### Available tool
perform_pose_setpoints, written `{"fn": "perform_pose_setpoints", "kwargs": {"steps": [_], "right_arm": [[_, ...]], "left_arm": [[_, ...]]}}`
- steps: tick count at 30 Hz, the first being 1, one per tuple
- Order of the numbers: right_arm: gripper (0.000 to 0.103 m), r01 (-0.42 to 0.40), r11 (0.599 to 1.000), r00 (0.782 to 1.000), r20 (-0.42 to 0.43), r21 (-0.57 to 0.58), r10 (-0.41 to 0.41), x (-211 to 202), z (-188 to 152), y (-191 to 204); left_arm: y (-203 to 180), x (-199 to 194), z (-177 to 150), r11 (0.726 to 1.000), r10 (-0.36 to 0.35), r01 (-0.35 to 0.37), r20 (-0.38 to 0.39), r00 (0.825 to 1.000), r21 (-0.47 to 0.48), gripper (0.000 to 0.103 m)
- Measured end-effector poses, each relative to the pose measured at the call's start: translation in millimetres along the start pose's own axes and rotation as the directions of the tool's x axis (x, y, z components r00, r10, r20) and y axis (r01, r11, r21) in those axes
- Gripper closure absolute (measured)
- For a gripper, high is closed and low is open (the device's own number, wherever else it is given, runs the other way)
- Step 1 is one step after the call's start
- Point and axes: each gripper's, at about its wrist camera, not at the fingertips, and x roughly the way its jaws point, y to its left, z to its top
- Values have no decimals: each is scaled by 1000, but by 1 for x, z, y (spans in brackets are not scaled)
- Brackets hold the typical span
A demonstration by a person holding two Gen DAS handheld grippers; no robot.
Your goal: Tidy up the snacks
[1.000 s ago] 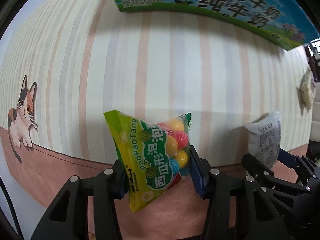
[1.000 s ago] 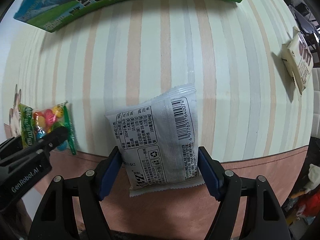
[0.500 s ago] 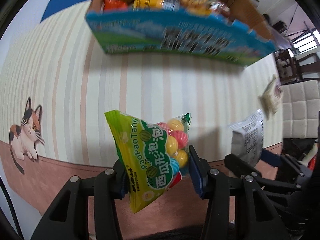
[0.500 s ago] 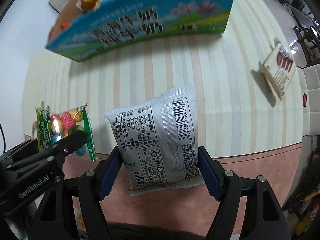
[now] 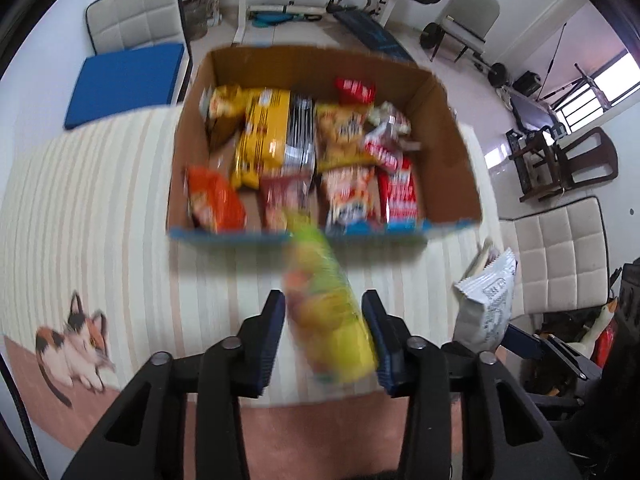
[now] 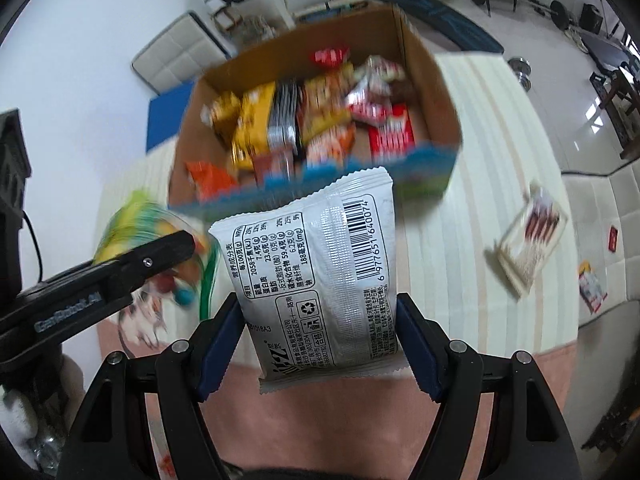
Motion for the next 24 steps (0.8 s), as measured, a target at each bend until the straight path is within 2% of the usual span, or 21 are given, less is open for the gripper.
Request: {"fn": "perform_pose_setpoints", "kwargs": {"steps": [4,7,10,13,15,20,24], "right_arm": [[26,20,1000,999,39,5,-20,16,46,6],[26,29,999,999,39,32,-30,36,81,0],[26,8,999,999,40,41,-10,44,97,-3],[26,-10,998,999,37,59,7,47,91,-11],[26,-19,997,1000,17,80,18,54,83,-20],[26,-19,992,999,-25,128,23,65,61,-43],[26,0,992,1000,-8,129,1,61,51,-52]], "left_arm": [[2,8,38,1000,9,-9,13,1000,10,76],[10,20,69,999,40,-40,8,999,7,76],[19,25,77,999,40,-40,8,999,4,76],[26,29,66,1000,22,-22,5,1000,-11,76],[29,41,51,1000,9,-10,-36,999,-22,70],[29,75,10,997,-26,16,-131,991,-77,70],[20,83,-4,997,4,-12,-109,994,-75,69]]}}
